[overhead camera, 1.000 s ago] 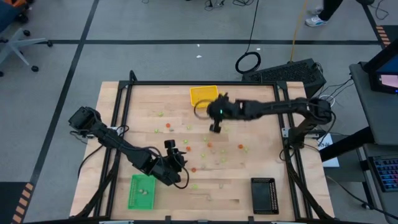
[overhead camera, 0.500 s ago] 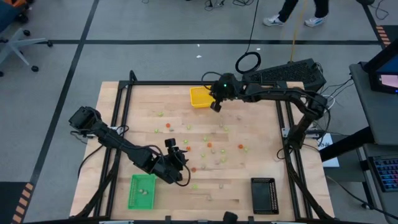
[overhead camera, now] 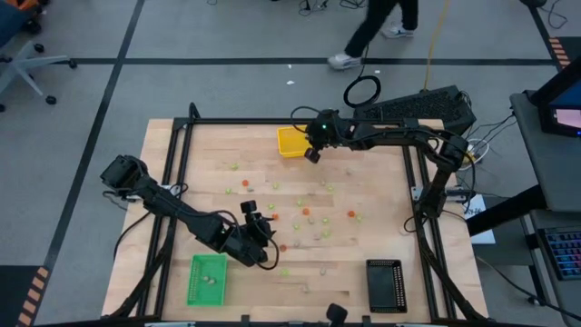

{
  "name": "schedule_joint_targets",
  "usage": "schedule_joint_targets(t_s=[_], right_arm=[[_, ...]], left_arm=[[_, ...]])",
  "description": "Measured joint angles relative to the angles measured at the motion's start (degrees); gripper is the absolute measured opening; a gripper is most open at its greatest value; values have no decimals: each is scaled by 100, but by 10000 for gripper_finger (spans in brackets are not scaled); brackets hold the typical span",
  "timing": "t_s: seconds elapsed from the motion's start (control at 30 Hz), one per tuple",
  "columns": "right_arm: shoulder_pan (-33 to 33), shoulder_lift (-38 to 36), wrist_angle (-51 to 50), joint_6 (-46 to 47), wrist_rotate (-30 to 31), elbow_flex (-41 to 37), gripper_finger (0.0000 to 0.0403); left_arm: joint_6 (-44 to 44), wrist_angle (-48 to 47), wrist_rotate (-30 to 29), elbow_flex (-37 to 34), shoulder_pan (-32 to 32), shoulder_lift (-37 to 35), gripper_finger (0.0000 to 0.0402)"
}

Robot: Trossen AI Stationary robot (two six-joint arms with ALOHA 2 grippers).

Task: Sort Halloween decoration
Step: Put the green spider toy into the yellow bin

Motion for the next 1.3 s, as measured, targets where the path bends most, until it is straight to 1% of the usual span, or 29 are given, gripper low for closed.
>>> schedule_joint_targets(t_s=[0.17, 0.23, 0.37, 0.47, 0.6, 0.7, 0.83, 0.93, 1.07, 1.17, 1.3], right_arm=[[10, -6, -31, 117, 23, 0, 90], [43, -58, -62, 184, 178, 0, 113], [162, -442, -427, 357, 289, 0, 148], [442, -914, -874, 443, 286, 0, 156], [1078, -1501, -1396, 464, 283, -1, 153], [1662, -1843, -1392, 472, 278, -239, 148], [2446, -2166, -906, 717, 276, -935, 147], [3029, -2260, -51, 869, 278, -1573, 146], [3688, -2262, 1215, 896, 284, -2293, 146], [4054, -2264, 1746, 927, 292, -2611, 146], [4345, -2264, 1978, 923, 299, -2772, 146]], left_arm=[[0, 38, -5, 0, 0, 0, 171], [0, 97, -5, 0, 0, 0, 171], [1, 54, -5, 0, 0, 0, 171], [16, -111, 4, 0, 0, 0, 171], [20, -475, 185, 0, 25, 0, 171], [38, -730, 425, 0, 107, 0, 171], [253, -954, 857, 0, 304, 0, 171], [568, -989, 1187, 0, 489, 0, 171], [1065, -958, 1479, 0, 761, 0, 171], [1437, -957, 1570, 0, 995, 0, 171], [1696, -957, 1584, 0, 1286, 0, 171]])
